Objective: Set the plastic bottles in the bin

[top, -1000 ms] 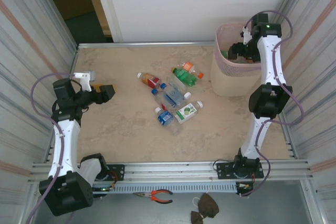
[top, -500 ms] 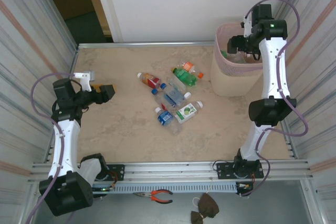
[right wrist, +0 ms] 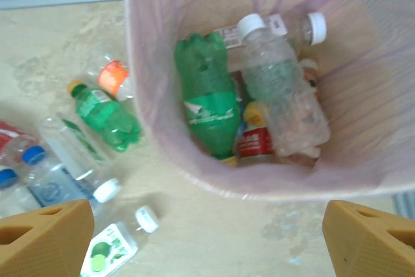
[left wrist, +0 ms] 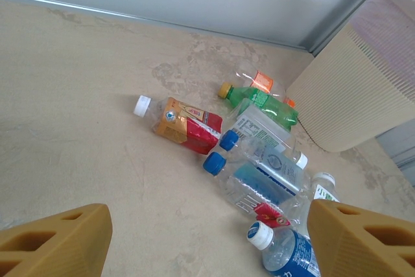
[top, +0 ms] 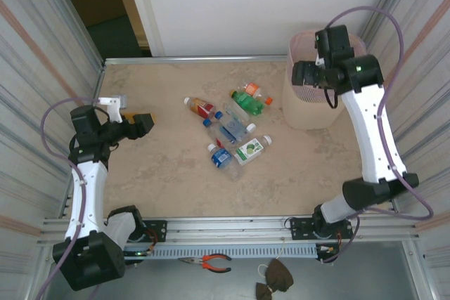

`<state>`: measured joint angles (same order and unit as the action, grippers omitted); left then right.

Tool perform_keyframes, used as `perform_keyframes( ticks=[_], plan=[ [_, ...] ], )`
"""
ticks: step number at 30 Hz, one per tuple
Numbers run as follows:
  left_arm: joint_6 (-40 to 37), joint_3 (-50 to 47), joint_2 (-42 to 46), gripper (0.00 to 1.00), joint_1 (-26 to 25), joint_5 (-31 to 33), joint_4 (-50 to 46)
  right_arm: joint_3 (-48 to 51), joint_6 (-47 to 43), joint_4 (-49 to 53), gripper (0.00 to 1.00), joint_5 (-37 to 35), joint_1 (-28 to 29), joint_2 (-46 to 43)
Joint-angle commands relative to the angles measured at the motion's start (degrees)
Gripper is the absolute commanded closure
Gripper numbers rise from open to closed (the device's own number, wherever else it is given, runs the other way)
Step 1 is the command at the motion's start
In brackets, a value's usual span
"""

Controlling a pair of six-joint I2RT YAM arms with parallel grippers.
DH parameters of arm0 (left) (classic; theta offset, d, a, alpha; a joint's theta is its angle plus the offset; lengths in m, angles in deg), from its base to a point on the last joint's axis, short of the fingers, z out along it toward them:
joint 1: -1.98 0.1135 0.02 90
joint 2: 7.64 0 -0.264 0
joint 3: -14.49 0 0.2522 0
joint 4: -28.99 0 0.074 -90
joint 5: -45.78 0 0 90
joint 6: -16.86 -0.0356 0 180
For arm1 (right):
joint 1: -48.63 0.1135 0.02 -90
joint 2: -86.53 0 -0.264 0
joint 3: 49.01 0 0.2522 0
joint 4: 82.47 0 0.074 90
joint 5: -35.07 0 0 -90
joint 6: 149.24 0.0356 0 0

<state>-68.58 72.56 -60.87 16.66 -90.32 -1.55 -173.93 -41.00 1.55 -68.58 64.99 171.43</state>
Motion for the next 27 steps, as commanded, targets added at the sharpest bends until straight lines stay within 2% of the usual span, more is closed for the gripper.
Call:
perform_keyframes(
  ticks=[1,4,6,9,13,18,27],
  plan=[
    [0.19,-0.19,0.95,0.21,0.61,-1.61,0.44,9.01,11.21,-7.28,0.10,0.91,2.12,-6.06],
    [0.27,-0.19,0.96,0.21,0.57,-1.86,0.41,18.27,15.85,-12.27,0.13,7.83,4.20,-10.87],
    [0.36,-0.28,0.93,0.21,0.53,-2.08,0.42,24.60,15.39,-16.81,0.17,16.13,5.99,-13.32],
    [0.54,-0.19,0.59,0.21,0.55,-2.24,0.37,29.97,15.42,-19.06,0.21,19.97,9.72,-14.36],
    [0.75,-0.28,0.54,0.21,0.58,-2.40,0.34,31.93,14.54,-17.47,0.24,16.63,17.24,-11.97],
    [0.64,-0.28,0.57,0.21,0.59,-2.23,0.10,30.05,11.20,-13.81,0.25,9.74,27.91,-4.93],
    [0.23,-0.28,0.91,0.21,0.53,-1.30,-0.80,20.57,3.86,-7.17,0.31,4.11,38.98,13.25]
  ],
)
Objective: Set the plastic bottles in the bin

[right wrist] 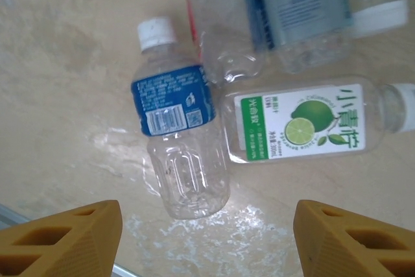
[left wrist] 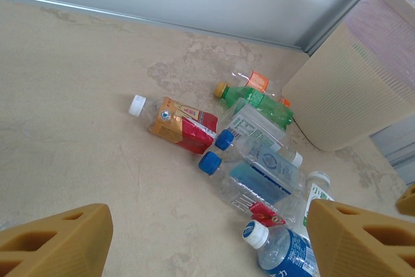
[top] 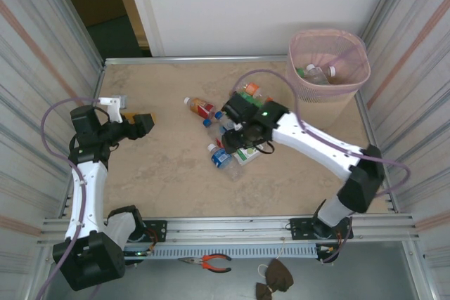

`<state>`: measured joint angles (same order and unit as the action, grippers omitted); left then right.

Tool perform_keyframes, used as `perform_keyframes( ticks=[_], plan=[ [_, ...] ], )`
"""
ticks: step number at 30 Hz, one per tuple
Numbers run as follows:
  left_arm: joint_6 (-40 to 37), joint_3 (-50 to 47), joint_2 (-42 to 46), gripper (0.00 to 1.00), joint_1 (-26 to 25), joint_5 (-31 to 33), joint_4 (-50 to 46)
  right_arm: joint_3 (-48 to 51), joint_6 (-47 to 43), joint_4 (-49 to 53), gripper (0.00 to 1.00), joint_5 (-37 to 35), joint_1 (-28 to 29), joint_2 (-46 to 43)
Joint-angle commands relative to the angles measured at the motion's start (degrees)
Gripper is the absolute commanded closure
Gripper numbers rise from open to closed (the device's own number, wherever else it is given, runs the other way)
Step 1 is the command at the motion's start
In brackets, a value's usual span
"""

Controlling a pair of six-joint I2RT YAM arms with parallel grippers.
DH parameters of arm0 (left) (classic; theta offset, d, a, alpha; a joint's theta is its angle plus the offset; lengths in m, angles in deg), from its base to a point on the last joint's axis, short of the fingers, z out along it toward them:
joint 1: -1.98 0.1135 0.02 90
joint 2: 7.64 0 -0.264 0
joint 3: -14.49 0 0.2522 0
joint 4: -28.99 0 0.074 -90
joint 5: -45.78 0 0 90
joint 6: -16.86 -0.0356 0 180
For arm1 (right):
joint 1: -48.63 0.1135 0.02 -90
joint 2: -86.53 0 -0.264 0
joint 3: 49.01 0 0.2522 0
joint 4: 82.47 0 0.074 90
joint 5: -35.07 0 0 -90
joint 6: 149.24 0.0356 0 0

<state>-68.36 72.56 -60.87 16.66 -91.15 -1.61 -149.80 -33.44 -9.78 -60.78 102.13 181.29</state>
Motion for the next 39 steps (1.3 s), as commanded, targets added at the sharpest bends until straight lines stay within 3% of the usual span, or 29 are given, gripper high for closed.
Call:
perform_keyframes(
  ticks=[1,13,39],
  plan=[
    [-0.03,-0.37,0.97,0.21,0.61,-0.31,-0.79,-4.78,-4.36,4.83,0.31,-4.29,2.58,5.71],
    [-0.20,-0.61,-0.05,0.21,0.45,0.58,-1.00,-11.04,-6.03,5.75,0.28,-2.32,4.68,20.96],
    [0.79,0.07,-0.23,0.21,0.47,-1.67,-0.14,-14.33,-1.07,1.69,0.20,1.27,5.13,29.90]
  ],
)
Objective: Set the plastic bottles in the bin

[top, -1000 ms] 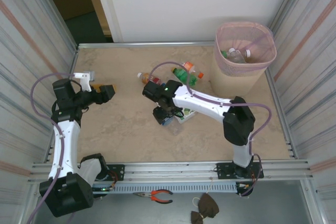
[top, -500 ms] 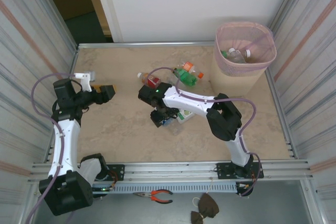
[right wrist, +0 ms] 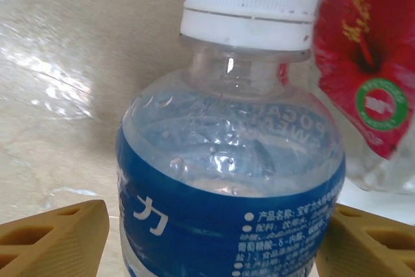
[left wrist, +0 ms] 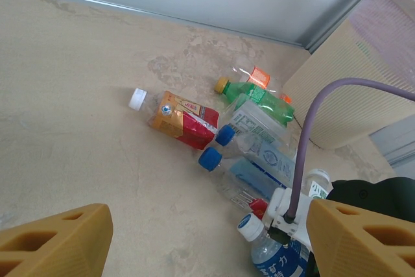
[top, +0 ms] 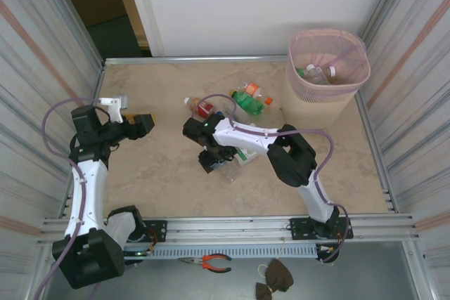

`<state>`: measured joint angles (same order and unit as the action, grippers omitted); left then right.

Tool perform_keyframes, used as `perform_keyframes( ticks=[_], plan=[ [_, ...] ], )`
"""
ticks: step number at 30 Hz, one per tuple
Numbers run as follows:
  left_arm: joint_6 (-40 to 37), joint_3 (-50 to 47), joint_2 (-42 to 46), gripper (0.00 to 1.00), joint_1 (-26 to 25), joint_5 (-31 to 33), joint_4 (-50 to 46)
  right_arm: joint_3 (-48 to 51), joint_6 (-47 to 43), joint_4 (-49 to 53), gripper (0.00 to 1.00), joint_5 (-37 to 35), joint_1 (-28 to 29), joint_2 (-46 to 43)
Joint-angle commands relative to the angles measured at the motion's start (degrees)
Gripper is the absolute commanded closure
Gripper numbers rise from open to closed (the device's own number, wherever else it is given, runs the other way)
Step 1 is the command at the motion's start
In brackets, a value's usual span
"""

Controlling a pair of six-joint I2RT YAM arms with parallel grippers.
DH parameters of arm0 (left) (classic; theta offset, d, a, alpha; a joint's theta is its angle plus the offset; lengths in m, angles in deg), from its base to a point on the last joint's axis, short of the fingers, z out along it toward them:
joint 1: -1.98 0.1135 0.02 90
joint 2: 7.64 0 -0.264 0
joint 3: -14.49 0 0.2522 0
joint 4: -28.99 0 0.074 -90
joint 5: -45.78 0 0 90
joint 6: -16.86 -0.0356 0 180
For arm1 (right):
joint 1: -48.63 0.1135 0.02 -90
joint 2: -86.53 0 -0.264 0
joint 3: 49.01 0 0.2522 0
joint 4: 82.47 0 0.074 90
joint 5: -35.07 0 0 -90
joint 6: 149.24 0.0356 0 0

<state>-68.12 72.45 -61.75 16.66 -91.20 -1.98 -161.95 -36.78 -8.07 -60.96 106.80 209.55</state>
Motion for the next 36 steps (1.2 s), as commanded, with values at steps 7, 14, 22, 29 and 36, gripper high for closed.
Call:
perform_keyframes(
  ticks=[7,14,22,29,36],
  plan=[
    [0.57,0.18,0.50,0.21,0.45,-1.44,0.22,-4.26,4.91,-1.31,0.18,2.78,0.45,3.34],
    [0.43,0.09,0.75,0.21,0.49,-1.33,0.07,-5.54,4.72,-1.43,0.18,2.45,0.36,4.38],
    [0.28,0.12,0.72,0.21,0.44,-1.12,0.07,-10.11,1.90,1.91,0.19,-1.55,0.45,6.62],
    [0.26,0.18,0.67,0.21,0.53,-1.09,-0.01,-11.33,-0.56,3.90,0.21,-2.37,0.62,7.36],
    [0.31,0.18,0.67,0.21,0.44,-1.09,-0.04,-11.35,-1.95,5.64,0.22,-3.18,1.31,7.63]
  ],
)
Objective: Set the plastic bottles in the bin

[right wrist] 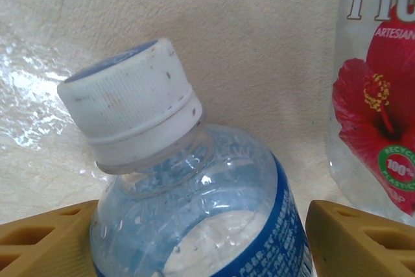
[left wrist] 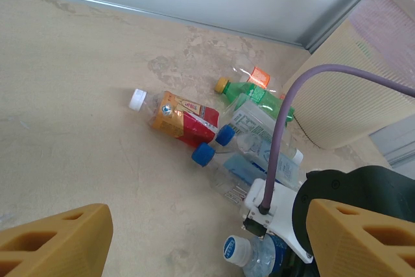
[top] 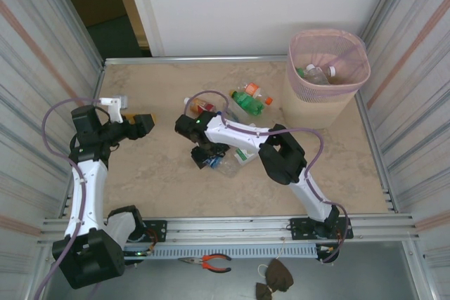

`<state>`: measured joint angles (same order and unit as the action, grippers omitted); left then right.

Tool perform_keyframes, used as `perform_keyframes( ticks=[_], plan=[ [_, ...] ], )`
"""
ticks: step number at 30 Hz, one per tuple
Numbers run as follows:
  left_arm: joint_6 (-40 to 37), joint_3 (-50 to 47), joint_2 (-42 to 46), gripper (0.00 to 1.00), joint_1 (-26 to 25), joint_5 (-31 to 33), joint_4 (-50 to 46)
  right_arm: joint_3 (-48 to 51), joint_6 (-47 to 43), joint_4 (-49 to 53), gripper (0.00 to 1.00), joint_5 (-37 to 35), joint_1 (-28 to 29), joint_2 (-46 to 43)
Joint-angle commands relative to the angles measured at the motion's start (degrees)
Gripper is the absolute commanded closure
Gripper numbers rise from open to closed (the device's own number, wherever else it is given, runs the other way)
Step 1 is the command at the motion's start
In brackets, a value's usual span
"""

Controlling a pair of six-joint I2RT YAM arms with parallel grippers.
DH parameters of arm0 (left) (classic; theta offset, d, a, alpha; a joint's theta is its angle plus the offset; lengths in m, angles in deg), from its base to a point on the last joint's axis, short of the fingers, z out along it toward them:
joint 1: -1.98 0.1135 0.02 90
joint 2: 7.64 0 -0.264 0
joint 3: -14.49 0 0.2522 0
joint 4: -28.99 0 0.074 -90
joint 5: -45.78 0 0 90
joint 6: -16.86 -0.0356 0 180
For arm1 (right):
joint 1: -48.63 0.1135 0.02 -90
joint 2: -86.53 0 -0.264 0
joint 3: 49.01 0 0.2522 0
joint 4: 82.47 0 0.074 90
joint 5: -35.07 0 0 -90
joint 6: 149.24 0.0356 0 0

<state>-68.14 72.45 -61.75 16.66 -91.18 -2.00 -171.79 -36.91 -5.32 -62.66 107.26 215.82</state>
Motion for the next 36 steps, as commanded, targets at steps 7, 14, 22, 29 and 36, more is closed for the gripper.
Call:
perform_keyframes(
  ticks=[7,14,22,29,36],
  plan=[
    [0.29,0.18,0.69,0.21,0.45,-1.10,0.00,-1.31,1.20,5.28,0.29,-0.75,1.11,1.03],
    [0.35,0.18,0.69,0.21,0.51,-1.09,-0.09,2.09,11.33,3.69,0.29,4.03,0.48,-2.35],
    [0.38,0.18,0.56,0.21,0.53,-1.13,-0.08,-1.69,5.82,8.79,0.21,-1.68,1.25,0.37],
    [0.20,0.18,0.71,0.21,0.45,-0.94,-0.39,-5.40,1.85,11.93,0.18,-4.13,2.07,2.60],
    [0.24,0.18,0.45,0.21,0.45,-0.72,-0.39,-5.69,1.39,10.88,0.20,-3.53,2.01,3.78]
  ],
)
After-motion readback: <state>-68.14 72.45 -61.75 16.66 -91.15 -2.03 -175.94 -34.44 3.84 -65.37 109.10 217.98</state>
